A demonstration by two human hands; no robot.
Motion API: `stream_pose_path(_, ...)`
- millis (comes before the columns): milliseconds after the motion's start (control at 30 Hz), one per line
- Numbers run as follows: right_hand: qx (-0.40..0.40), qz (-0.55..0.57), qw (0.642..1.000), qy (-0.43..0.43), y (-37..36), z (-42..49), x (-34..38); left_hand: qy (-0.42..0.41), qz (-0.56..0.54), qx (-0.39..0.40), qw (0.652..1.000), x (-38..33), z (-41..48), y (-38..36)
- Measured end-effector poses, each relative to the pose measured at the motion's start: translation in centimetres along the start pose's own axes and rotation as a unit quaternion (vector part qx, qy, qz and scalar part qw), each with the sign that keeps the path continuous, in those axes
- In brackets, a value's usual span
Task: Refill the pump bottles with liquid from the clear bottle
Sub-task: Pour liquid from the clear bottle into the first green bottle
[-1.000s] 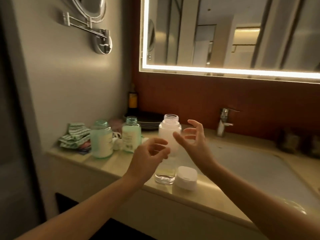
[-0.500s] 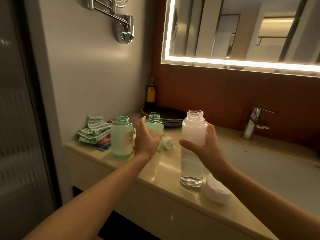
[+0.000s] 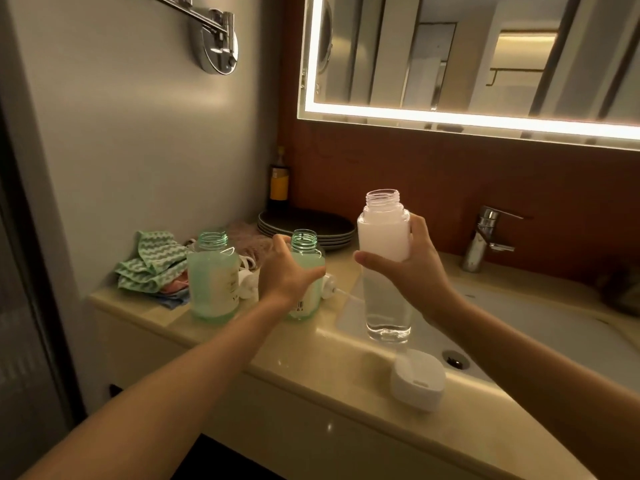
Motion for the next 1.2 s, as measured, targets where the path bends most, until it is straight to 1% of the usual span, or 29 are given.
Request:
stream_pose_path(167,0.024,-0.042,0.999,0.003,0.2,0.8,0.4,-0.025,0.003,0.018,1.0,-1.1,-2.5,-0.2)
stream_pose_path(267,0.04,-0.099,0.994,0.017,-0.1,1.1,0.7,-0.037,0.007,0.015,0.999,-1.8,-3.8,-0.2)
stream_pose_path(367,0.06,-0.18,0.982,0.018,-0.5,1.3,0.6,-0.047,0.003,0.009,0.999,-1.9,-4.7,-0.4)
stream_pose_path(500,0.088,-0.257,0.962,0.01,-1.3,1.5,0.4,-0.048,0.007,0.003,0.999,-2.0,-5.3,-0.5)
stream_pose_path(667,0.1,-0.314,0.944,0.019,-1.8,1.7,0.9,-0.047,0.014,-0.005,0.999,-1.9,-5.7,-0.5)
stream_pose_path(767,0.114,-0.359,0.926,0.023,-2.1,1.8,1.0,-0.045,0.016,-0.012,0.999,-1.8,-5.7,-0.6)
stream_pose_path(833,0.118,-0.377,0.918,0.027,-2.4,1.7,1.1,-0.045,0.015,-0.018,0.999,-1.8,-5.9,-0.6)
stream_pose_path(967,0.113,-0.385,0.915,0.027,-2.5,1.7,1.5,-0.046,0.016,-0.02,0.999,-1.7,-5.9,-0.7)
stream_pose_path(1200,0.103,-0.441,0.891,0.036,-2.8,1.4,2.6,-0.044,0.028,-0.017,0.998,-1.9,-6.0,-0.8)
Point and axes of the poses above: each hand's wrist, its own z-axis towards the middle knuckle, its own y-axis out of the back of the hand, x = y × z, the point moved 10 cm from there along z, towards the middle knuckle, and after that the axes turned 13 degrees about x, right-handed, at the moved point
